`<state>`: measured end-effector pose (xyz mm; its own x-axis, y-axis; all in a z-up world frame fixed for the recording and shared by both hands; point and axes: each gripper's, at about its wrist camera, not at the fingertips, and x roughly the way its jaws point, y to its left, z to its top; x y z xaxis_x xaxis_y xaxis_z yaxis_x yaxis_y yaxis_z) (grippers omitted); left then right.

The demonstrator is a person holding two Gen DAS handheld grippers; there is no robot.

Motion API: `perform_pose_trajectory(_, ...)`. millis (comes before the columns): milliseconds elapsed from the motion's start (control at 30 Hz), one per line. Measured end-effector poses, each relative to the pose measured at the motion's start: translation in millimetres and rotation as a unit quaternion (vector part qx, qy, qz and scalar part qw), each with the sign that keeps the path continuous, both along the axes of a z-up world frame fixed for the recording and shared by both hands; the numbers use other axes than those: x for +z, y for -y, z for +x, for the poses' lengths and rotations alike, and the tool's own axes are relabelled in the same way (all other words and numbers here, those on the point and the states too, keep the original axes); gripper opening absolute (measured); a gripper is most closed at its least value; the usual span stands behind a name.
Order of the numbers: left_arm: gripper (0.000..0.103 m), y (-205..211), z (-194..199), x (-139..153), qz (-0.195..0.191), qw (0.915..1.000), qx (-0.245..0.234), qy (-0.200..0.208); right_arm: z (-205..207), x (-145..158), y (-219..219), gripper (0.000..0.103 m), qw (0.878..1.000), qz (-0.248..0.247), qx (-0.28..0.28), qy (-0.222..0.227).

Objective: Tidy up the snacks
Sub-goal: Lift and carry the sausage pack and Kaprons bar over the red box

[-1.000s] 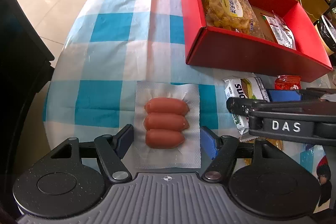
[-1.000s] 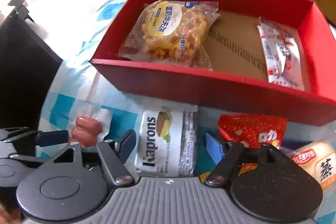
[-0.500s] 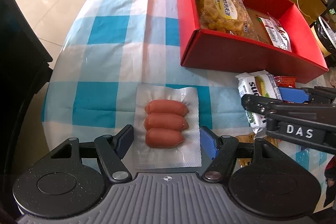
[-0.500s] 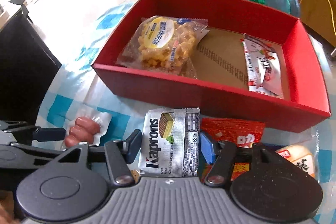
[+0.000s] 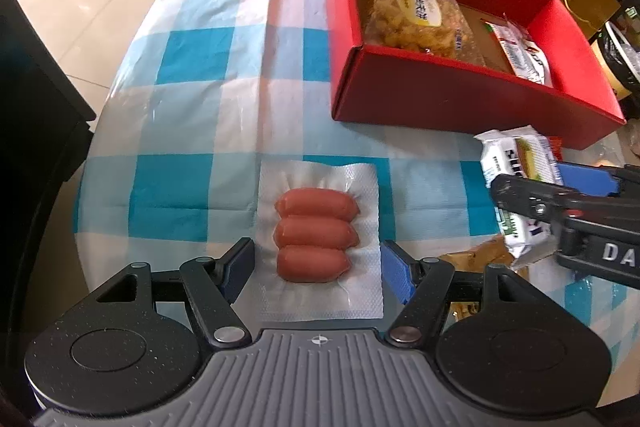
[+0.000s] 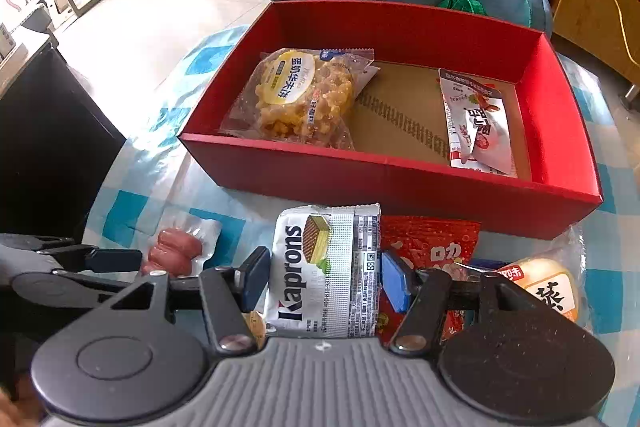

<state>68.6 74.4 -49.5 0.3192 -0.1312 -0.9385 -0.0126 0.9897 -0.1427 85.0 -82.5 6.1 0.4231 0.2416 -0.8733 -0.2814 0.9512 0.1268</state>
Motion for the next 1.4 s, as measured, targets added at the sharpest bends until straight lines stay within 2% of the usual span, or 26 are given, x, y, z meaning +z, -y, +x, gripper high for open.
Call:
perform_pose_trajectory(667, 0.074, 3.7, -7.2, 29.1, -0.049, 0.9986, 0.000, 0.019, -6.5, 21.0, 16.7, 0.054, 0.999, 0.026, -0.018, 0.023)
perform_pose_trajectory(1400, 0.074, 18.3, -11.7, 53.2, -0.056, 0.9969, -0.015, 0.053, -11.9, 39.1, 35.3, 0.054, 0.997, 0.045, -0.037, 0.045)
